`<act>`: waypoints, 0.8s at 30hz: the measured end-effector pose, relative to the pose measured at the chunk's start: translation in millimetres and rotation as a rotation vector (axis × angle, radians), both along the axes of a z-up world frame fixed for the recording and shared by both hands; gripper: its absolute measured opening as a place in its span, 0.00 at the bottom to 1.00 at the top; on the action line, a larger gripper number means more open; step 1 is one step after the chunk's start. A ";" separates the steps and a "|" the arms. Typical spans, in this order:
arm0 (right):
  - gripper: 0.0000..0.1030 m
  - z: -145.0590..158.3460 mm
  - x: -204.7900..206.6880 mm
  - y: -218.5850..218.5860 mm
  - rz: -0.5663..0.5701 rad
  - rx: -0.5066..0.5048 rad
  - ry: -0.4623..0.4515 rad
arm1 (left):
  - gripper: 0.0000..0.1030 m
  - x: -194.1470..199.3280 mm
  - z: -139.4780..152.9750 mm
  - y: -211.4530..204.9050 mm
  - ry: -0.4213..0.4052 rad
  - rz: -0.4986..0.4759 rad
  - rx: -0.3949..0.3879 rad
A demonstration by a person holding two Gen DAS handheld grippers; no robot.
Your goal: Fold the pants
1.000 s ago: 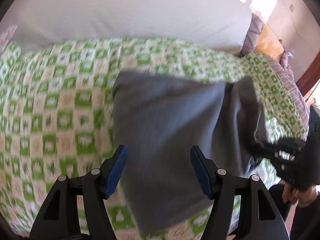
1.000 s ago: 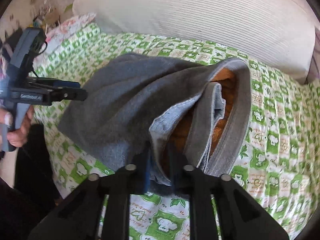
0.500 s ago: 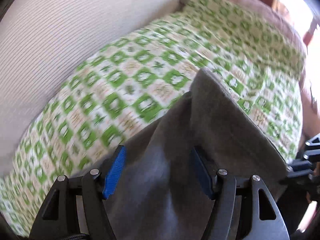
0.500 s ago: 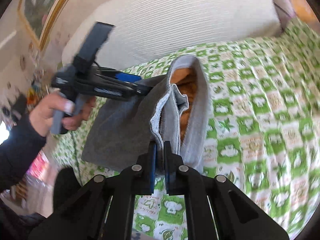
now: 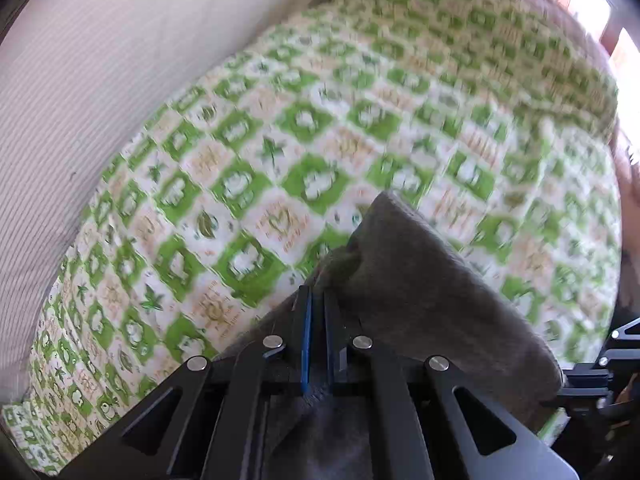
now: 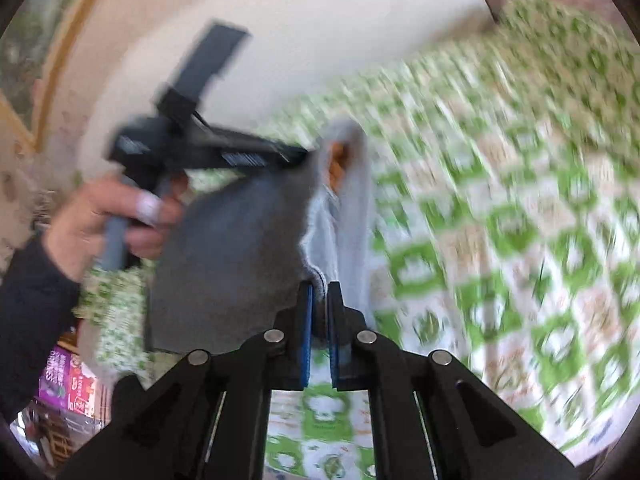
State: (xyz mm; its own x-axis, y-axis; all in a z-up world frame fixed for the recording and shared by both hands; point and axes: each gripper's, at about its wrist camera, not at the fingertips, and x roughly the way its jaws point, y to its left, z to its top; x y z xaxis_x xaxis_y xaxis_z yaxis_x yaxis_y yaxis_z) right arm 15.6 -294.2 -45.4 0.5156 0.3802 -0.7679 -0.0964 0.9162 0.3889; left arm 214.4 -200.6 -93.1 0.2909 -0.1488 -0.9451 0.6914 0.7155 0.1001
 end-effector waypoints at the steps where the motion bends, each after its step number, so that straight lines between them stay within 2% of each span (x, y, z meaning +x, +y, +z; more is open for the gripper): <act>1: 0.07 -13.1 1.2 2.1 -0.014 -0.014 0.037 | 0.03 -1.8 -5.7 -2.3 -0.002 0.001 0.010; 4: 0.07 -20.5 -1.1 2.2 -0.060 -0.029 0.050 | 0.02 -4.0 -8.5 -7.6 -0.024 0.003 0.030; 8: 0.41 -11.8 -2.4 -0.9 -0.107 -0.072 0.053 | 0.09 -3.2 12.8 4.1 -0.005 0.039 -0.048; 9: 0.42 -7.7 -3.9 -3.0 -0.110 -0.061 0.047 | 0.13 -4.9 21.0 10.9 -0.017 0.046 -0.062; 12: 0.43 8.0 -14.1 -11.1 -0.112 -0.027 0.003 | 0.35 -6.7 41.6 38.0 -0.035 0.097 -0.101; 13: 0.43 14.1 -16.2 -10.0 -0.110 -0.029 -0.018 | 0.38 -8.6 48.4 51.7 -0.039 0.123 -0.126; 15: 0.43 25.6 -19.2 -7.8 -0.108 -0.031 -0.057 | 0.39 -12.0 56.4 76.8 -0.048 0.173 -0.155; 18: 0.43 39.0 -17.7 -2.1 -0.095 -0.014 -0.103 | 0.47 -25.1 64.0 130.2 -0.048 0.282 -0.228; 22: 0.43 52.3 -11.5 12.3 -0.060 -0.010 -0.161 | 0.49 -50.4 53.5 187.4 -0.053 0.425 -0.282; 24: 0.43 53.8 -3.0 24.4 -0.014 -0.007 -0.173 | 0.50 -65.3 42.9 214.4 -0.024 0.512 -0.330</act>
